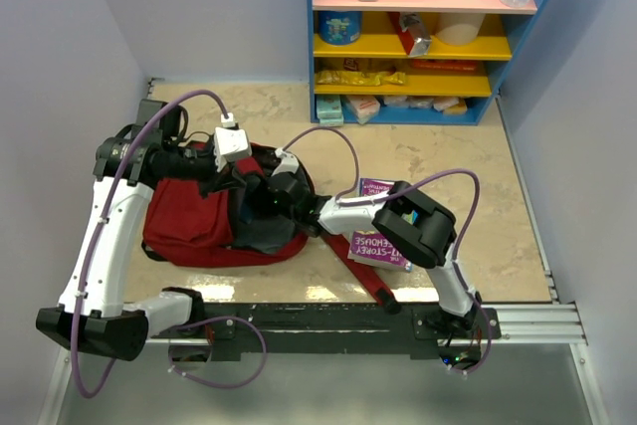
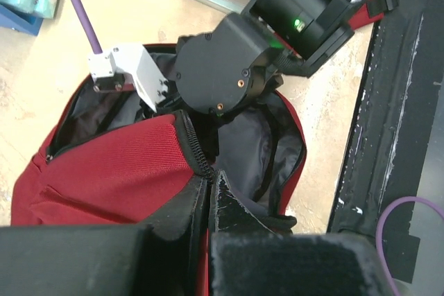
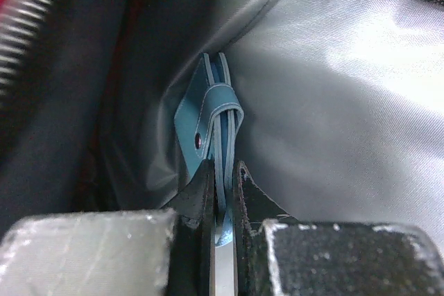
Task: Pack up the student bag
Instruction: Place the personal item in the student bag.
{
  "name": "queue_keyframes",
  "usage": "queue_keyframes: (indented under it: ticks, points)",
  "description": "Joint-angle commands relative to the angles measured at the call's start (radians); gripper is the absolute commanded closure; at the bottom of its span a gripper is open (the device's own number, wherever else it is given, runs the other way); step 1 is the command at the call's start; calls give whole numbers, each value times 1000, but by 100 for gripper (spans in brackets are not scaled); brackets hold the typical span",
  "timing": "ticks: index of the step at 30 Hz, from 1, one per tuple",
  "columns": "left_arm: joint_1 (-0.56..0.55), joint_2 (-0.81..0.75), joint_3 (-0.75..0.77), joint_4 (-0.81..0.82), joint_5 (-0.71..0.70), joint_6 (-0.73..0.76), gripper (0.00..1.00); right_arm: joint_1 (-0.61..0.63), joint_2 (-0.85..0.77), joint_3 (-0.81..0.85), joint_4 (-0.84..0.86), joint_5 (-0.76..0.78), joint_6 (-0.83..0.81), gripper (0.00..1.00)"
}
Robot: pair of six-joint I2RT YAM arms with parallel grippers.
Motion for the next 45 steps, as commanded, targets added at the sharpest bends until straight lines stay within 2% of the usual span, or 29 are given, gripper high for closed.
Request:
queue_keyframes:
  ticks: [1,5,6,14,20,26,32,39,45]
  points:
    - [2,-31,11,52,96,23,100,11,16,43,110,-40,0,100]
    - [2,-35,17,48,89,30,100,10,24,52,30,26,8,100]
    - [2,-37,15,49,84,28,100,10,1,42,-17,91,25,100]
    - [2,-37,14,69,70,30,100,7,-97,5,-335,316,80,100]
    - [2,-23,23,66,73,28,100,-55,-114,-20,-436,360,144,100]
    - [2,-22,23,64,78,31,100,-73,-93,-3,-406,369,114,100]
    - [2,-22,37,55,69,40,100,-41,-30,67,-364,350,69,100]
    - [1,-25,32,63,76,45,100,-4,-53,49,-355,345,52,100]
    - [1,-23,41,77,82,40,100,7,-71,37,-283,279,34,100]
